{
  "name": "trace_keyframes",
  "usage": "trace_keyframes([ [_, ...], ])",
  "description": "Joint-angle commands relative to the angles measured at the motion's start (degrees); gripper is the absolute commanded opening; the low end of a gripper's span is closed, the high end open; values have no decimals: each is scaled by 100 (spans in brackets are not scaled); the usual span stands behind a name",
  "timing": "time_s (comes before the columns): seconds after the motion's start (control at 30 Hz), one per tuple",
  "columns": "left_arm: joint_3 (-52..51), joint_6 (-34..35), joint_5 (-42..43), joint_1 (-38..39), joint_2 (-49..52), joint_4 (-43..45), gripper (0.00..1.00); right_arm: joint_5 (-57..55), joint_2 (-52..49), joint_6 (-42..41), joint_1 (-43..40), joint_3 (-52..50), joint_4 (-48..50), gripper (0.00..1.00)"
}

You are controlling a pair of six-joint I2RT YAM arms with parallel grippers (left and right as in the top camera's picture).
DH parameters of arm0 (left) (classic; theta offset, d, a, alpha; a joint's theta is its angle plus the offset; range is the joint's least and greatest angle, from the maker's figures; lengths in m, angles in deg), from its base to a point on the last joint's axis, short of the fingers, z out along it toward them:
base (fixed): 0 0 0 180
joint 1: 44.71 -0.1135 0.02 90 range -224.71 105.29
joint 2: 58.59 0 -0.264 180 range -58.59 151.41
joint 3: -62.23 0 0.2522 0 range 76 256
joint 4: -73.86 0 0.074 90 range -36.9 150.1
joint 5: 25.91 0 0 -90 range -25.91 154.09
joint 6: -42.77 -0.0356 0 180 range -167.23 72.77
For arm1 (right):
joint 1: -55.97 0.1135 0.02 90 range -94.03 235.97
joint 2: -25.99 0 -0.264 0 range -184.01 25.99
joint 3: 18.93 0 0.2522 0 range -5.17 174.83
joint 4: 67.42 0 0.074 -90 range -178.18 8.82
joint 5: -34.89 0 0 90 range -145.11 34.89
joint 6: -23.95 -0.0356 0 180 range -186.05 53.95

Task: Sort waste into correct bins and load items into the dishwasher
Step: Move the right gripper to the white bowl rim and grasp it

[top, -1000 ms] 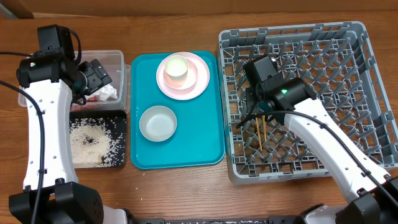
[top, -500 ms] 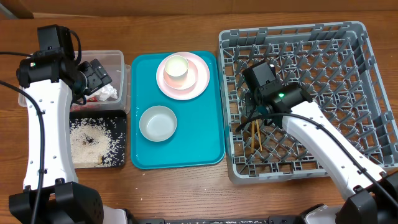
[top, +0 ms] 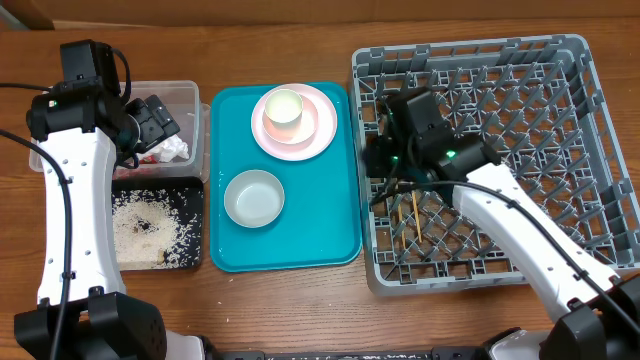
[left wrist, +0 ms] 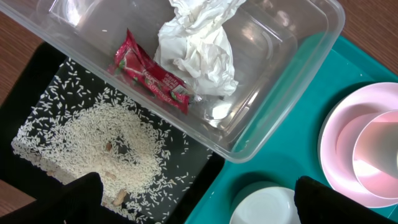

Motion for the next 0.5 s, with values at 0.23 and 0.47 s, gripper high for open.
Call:
trace_keyframes([
  [0.23, 129, 76, 28, 7, 15, 7, 100, 240, -13, -127, 1602, -4, 1263, 33],
  [0.47, 129, 76, 28, 7, 15, 7, 100, -1051, -356, 380, 2632, -4, 1696, 33],
])
